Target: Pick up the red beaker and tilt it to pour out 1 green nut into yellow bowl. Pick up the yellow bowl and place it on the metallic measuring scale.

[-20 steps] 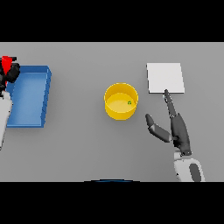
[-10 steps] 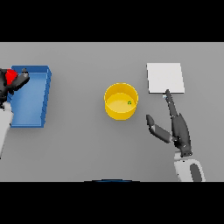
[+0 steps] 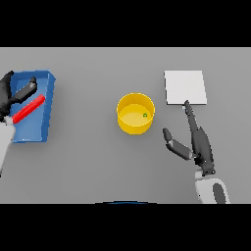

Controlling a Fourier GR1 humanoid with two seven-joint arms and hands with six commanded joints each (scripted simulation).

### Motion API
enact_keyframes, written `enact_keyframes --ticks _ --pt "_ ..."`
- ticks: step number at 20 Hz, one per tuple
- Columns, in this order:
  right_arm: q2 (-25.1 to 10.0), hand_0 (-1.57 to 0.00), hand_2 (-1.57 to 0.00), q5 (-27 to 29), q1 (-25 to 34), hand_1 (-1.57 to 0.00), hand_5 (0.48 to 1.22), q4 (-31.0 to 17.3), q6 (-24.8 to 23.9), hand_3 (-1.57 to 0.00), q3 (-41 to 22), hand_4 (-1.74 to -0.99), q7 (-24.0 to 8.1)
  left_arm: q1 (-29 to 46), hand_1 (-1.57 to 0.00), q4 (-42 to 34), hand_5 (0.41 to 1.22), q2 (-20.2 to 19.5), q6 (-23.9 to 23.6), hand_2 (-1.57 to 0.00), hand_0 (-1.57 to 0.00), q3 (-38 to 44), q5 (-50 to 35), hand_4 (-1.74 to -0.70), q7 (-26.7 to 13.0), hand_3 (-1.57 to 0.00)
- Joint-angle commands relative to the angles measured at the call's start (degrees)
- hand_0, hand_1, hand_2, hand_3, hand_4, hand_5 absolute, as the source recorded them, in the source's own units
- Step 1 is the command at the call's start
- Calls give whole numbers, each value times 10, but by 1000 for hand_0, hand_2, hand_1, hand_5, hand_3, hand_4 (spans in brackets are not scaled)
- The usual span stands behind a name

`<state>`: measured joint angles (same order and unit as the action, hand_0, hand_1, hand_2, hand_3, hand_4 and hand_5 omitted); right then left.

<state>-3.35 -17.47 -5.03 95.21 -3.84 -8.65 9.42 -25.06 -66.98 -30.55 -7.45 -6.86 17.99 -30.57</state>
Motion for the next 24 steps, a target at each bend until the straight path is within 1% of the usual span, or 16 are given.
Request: enact_keyframes --ticks 1,2,3,4,5,6,7,8,10,11,12,13,17,20,23,24 --pt "-1 1 1 -7 4 1 640 4 0 1 -4 -1021 -10 0 -106 6 649 3 -7 -109 -129 -1 3 -790 8 -102" --pt "-12 1 1 -17 4 1 640 7 3 1 -5 -1020 -22 -1 -85 4 651 5 -10 -87 -103 -1 3 -782 16 -82" --pt "-26 1 1 -14 12 1 666 8 23 1 -10 -1014 -14 -3 -67 3 655 4 -13 -69 -82 -2 7 -773 16 -65" --pt "-42 1 1 -14 32 1 669 0 43 1 -11 -1005 -22 -11 -54 7 657 5 -14 -55 -65 -2 8 -763 19 -52" --pt "-65 1 1 -39 57 1 674 -13 55 1 -20 -1022 -35 -10 -43 2 659 7 -16 -44 -52 -3 7 -756 20 -41" --pt "-90 1 1 -60 77 1 679 -23 72 1 -31 -1044 -36 -7 -34 -2 661 6 -13 -35 -41 -2 4 -750 23 -33" --pt "-110 1 1 -77 107 1 678 -32 90 1 -40 -1071 -52 -1 -27 -9 662 10 -13 -28 -33 -6 4 -746 23 -26" --pt "-129 1 1 -93 127 1 677 -35 109 1 -52 -1094 -59 2 -21 -18 664 8 -15 -22 -26 -4 1 -743 26 -21" --pt "-159 1 1 -139 159 1 672 -47 130 1 -84 -1151 -42 4 -13 -18 673 5 -15 -14 -16 -4 3 -737 23 -13" --pt "-169 1 1 -157 174 1 674 -56 144 1 -100 -1174 -41 9 -10 -17 677 5 -17 -11 -13 -6 6 -733 25 -10" --pt "-175 1 1 -172 201 1 677 -73 159 1 -116 -1192 -41 8 -8 -18 680 3 -15 -8 -10 -5 5 -733 24 -8" --pt "-184 1 1 -181 220 1 677 -79 172 1 -127 -1197 -25 -1 -6 -9 685 1 -10 -7 -8 -2 1 -736 20 -6" --pt "-221 1 1 -249 294 1 692 -119 211 1 -186 -1226 3 0 -2 -2 699 1 -12 -2 -3 -6 7 -741 30 -2" --pt "-226 1 1 -293 340 1 707 -154 228 1 -229 -1218 14 -1 -1 -3 704 -2 -8 -1 -1 -7 6 -745 23 0" --pt "-218 1 1 -305 368 1 717 -183 253 1 -254 -1215 28 -1 0 -8 707 -3 -8 0 0 -3 2 -746 24 0" --pt "-209 1 1 -310 379 1 720 -202 258 1 -262 -1218 24 0 0 -6 704 -2 -10 0 0 -3 3 -746 21 0"
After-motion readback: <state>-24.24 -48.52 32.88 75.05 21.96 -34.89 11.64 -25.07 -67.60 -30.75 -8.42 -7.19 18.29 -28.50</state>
